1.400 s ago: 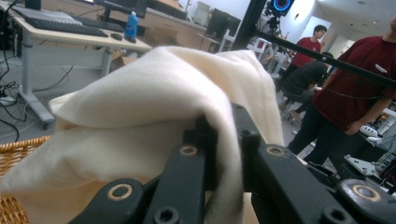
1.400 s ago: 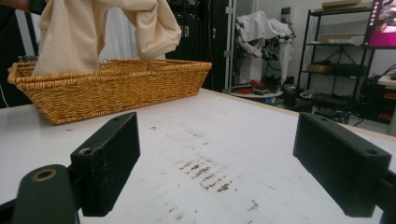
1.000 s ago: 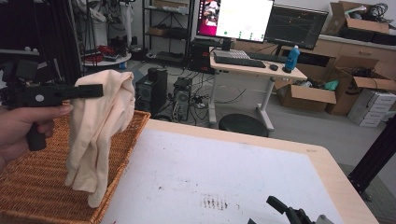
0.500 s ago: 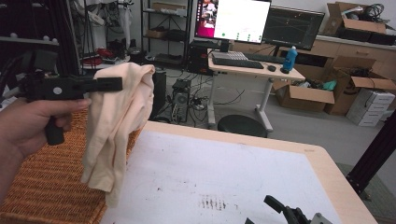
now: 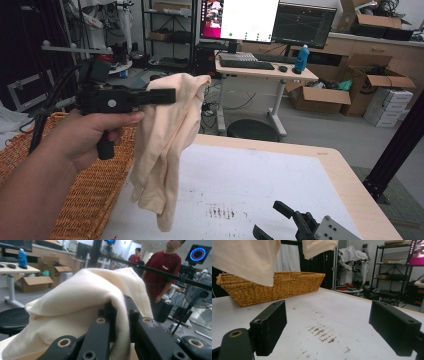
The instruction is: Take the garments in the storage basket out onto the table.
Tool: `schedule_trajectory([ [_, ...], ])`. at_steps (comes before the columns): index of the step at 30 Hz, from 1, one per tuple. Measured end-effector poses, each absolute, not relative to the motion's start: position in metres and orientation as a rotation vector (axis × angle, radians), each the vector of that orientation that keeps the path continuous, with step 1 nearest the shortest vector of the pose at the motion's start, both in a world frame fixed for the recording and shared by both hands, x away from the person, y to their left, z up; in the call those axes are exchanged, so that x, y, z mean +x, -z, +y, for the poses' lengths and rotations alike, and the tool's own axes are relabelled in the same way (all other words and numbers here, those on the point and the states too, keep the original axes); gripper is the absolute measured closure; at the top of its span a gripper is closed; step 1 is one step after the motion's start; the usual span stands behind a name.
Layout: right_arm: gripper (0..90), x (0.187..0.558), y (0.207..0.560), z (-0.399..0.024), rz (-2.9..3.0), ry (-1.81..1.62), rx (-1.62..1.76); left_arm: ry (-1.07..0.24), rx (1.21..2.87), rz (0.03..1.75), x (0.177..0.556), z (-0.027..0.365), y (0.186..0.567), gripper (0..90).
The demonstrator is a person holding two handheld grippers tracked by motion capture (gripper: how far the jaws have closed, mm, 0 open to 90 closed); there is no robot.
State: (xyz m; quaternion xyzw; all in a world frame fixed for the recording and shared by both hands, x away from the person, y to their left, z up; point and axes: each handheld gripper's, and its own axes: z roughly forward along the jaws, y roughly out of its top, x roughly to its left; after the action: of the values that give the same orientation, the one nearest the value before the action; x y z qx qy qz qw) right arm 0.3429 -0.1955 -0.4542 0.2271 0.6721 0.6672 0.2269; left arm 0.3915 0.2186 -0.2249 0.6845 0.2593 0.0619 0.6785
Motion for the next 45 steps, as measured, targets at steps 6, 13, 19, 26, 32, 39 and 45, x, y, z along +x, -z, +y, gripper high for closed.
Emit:
schedule_trajectory([
  [6,14.4,0.343,0.454,-0.196,1.852,-1.839,0.626,-0.117,1.565,0.583,0.398,0.193,0.232,84.6],
  [13,14.4,0.343,0.454,-0.196,1.849,-1.84,0.622,-0.109,1.614,0.62,0.408,0.175,0.255,84.6],
  [19,14.4,0.343,0.454,-0.196,1.85,-1.839,0.623,-0.082,1.658,0.694,0.419,0.159,0.299,84.5],
  [26,14.4,0.343,0.454,-0.196,1.849,-1.841,0.623,-0.01,1.685,0.793,0.427,0.146,0.369,84.4],
  [32,14.4,0.343,0.454,-0.195,1.849,-1.841,0.623,-0.012,1.761,0.873,0.424,0.138,0.415,84.4],
  [39,14.4,0.343,0.454,-0.195,1.849,-1.84,0.622,-0.032,1.82,0.937,0.422,0.131,0.444,84.2],
  [45,14.5,0.343,0.454,-0.195,1.849,-1.84,0.623,-0.079,1.819,0.942,0.419,0.129,0.442,75.8],
])
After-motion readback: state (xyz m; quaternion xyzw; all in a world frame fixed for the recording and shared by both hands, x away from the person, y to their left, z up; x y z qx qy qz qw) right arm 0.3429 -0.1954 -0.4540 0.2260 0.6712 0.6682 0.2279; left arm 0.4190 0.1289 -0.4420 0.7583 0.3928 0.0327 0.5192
